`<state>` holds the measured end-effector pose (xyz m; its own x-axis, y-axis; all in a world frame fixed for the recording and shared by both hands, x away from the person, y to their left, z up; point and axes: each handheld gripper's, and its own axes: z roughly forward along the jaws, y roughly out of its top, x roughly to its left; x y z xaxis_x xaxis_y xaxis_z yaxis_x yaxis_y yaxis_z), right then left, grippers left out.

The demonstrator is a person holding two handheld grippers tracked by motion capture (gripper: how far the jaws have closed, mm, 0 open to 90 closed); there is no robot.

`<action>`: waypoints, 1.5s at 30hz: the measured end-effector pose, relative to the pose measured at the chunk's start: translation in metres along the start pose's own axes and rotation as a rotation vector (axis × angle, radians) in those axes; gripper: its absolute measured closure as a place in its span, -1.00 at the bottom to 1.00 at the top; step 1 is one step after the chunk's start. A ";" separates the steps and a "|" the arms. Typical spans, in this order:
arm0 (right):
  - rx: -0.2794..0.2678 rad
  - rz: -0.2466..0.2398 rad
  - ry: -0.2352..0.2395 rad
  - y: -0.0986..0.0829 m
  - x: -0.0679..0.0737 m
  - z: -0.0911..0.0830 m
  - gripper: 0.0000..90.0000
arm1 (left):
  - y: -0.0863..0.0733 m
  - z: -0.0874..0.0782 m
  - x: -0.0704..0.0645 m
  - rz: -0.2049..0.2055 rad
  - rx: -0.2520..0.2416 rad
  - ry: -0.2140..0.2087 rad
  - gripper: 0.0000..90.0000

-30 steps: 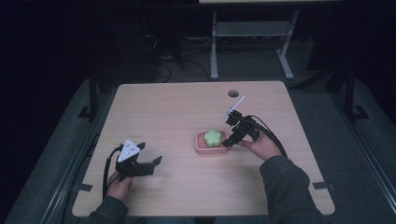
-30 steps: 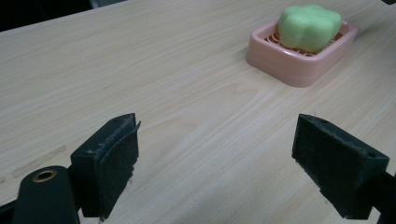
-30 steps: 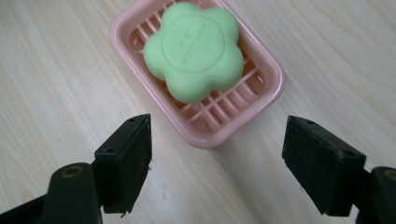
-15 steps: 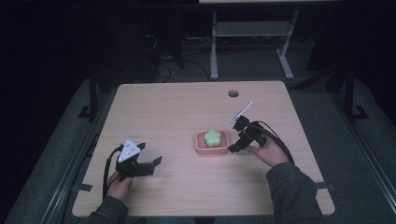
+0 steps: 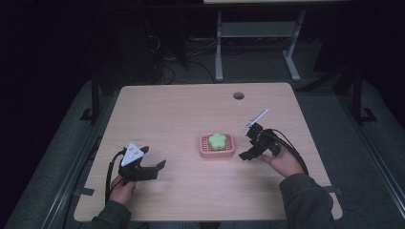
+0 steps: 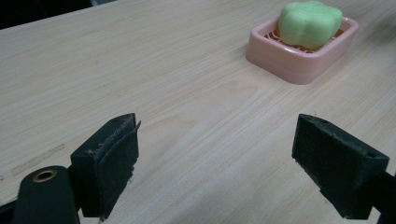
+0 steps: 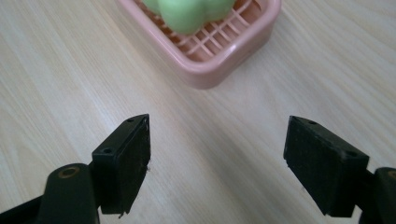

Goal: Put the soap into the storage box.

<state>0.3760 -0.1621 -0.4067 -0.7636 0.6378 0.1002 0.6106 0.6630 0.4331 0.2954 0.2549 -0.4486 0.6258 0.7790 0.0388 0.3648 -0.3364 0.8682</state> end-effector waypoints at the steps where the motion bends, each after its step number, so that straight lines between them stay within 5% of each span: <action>1: -0.002 0.002 0.001 -0.002 -0.001 0.000 -0.49 | 0.000 0.000 0.000 -0.001 0.000 0.000 -0.68; 29: -0.046 0.079 0.006 -0.058 -0.004 -0.010 -0.49 | -0.001 0.000 0.001 -0.003 0.000 0.005 -0.68; 45: -0.091 0.094 -0.027 -0.095 0.014 -0.015 -0.50 | -0.002 0.002 0.001 -0.005 0.007 0.006 -0.68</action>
<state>0.3046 -0.2221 -0.4330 -0.6975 0.7064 0.1206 0.6565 0.5625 0.5026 0.2963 0.2556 -0.4514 0.6195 0.7841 0.0374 0.3732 -0.3361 0.8647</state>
